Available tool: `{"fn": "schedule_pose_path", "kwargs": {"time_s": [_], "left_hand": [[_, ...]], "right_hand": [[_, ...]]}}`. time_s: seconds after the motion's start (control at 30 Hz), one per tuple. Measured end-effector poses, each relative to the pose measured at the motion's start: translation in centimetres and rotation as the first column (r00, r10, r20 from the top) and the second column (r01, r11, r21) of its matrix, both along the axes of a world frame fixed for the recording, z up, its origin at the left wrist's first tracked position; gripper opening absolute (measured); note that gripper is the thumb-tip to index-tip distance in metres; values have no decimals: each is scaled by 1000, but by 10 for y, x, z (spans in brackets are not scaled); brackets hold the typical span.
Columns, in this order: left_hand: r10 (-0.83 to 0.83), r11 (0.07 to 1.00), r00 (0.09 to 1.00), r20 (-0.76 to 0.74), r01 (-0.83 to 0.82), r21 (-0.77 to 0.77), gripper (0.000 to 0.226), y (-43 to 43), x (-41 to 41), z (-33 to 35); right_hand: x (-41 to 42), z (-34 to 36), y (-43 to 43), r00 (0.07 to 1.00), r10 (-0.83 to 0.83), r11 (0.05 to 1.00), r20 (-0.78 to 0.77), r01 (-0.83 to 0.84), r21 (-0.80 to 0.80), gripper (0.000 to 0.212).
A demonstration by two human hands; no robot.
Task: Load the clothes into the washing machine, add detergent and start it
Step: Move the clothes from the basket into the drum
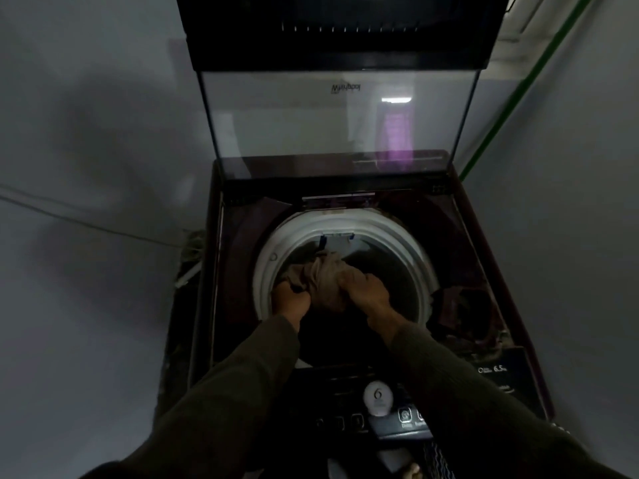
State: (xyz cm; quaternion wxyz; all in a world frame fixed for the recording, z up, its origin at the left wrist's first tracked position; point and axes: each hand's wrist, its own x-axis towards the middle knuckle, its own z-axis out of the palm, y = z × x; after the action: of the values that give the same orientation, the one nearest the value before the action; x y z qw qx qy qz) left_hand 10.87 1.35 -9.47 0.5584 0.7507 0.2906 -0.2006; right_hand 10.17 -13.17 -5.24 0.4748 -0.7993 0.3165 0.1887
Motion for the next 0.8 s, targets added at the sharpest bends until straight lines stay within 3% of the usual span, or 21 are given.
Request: {"fn": "schedule_pose_path", "kwargs": {"time_s": [0.1,0.23,0.47,0.6,0.8], "left_hand": [[78,997,995,-57,-77,11,50,0,4,-12],[114,985,985,-131,-130,-117,54,2,12,-31],[146,931,941,-305,-234,-279,78,7,14,-79],[133,966,950,-283,-188,-176,75,2,8,-59],[-73,995,995,-61,77,58,65,-6,8,-50]], "right_hand": [[6,-17,6,998,-23,997,-53,19,-73,64],[11,-29,19,991,109,989,-83,-116,-93,68],[20,-37,27,953,302,953,18,-302,-5,69],[24,-41,30,920,387,922,61,-387,-11,44],[24,-44,32,888,460,888,-2,-459,-22,41]]}}
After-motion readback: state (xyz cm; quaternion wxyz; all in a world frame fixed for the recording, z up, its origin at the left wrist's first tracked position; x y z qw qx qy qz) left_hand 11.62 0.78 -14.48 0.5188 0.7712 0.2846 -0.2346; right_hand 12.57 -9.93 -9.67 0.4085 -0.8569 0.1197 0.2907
